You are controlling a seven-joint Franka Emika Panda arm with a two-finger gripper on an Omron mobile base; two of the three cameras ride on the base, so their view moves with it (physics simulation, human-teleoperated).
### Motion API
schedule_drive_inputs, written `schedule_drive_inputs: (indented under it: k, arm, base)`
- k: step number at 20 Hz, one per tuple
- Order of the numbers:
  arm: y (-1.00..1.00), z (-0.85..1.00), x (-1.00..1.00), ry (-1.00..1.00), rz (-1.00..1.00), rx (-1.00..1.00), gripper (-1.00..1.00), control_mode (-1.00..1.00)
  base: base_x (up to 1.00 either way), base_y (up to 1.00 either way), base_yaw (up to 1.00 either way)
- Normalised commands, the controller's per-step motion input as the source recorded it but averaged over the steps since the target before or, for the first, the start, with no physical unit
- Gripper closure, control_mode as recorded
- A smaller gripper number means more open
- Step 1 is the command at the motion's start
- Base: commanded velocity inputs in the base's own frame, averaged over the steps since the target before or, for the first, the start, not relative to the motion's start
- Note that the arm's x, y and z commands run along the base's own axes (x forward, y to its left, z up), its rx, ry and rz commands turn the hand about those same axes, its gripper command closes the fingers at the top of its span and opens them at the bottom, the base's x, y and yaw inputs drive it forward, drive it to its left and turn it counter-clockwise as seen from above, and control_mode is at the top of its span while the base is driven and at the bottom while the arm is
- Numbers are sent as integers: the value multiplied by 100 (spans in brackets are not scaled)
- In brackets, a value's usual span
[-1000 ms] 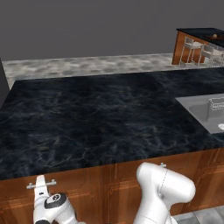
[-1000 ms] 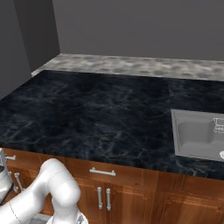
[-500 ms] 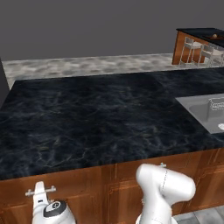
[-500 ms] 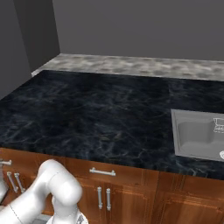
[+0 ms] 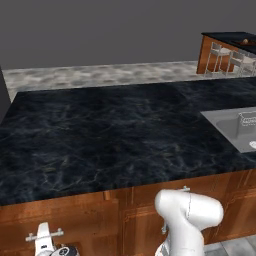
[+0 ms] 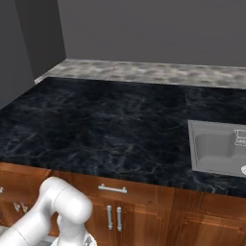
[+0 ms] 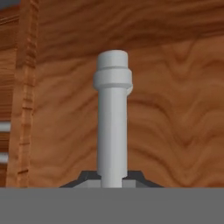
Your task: Take the pizza cutter from the drawer on the left and place it on the dining counter for cutting.
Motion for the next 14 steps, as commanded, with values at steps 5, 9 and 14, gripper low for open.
schedule_drive_inputs:
  k: [5,9,14]
  arm:
    - [0,0,-76,9,0,0,100,-100]
    - [0,-1,-74,9,0,0,100,-100]
    - [0,-3,-81,9,0,0,100,-100]
  base:
    - [0,0,0]
    - [0,0,0]
    - [0,0,0]
